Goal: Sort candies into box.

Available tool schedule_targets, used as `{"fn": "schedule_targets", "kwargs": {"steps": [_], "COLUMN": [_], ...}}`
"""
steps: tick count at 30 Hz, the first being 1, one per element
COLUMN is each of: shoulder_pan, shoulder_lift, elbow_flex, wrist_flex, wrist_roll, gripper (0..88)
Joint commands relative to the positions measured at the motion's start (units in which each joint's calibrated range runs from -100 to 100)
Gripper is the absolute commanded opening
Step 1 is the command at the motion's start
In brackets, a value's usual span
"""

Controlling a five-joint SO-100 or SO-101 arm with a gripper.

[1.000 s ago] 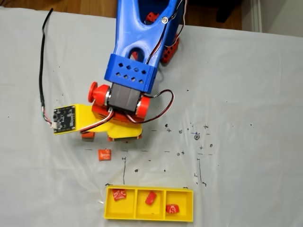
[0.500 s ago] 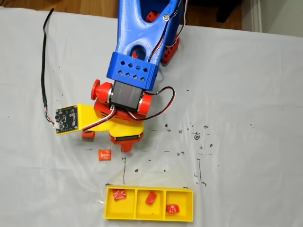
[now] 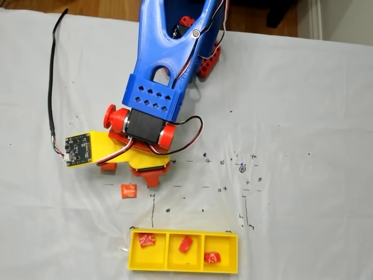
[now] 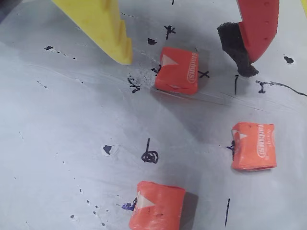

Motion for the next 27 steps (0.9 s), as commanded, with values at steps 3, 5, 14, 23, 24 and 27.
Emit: {"fn": "schedule_targets", "kwargs": {"steps": [3,5,14,23,24,27], "shoulder_pan": [-0.31,-0.5,-1.31,-1.58,-1.58,-1.58], "shoulder_lift": [-0.79,-0.36,3.71,5.32,5.32,5.92], "elbow_flex": [0.22,0.59,0.5,2.23,2.5,3.05], "wrist_flex": [-0.93,-1.43,-3.8,-7.16,-7.65,-8.47], "wrist_roll": [-0.2,-0.2,-0.59,-0.83,-0.93,-0.98], "gripper": [29.3,29.3,29.5,17.9,17.6,15.8]}}
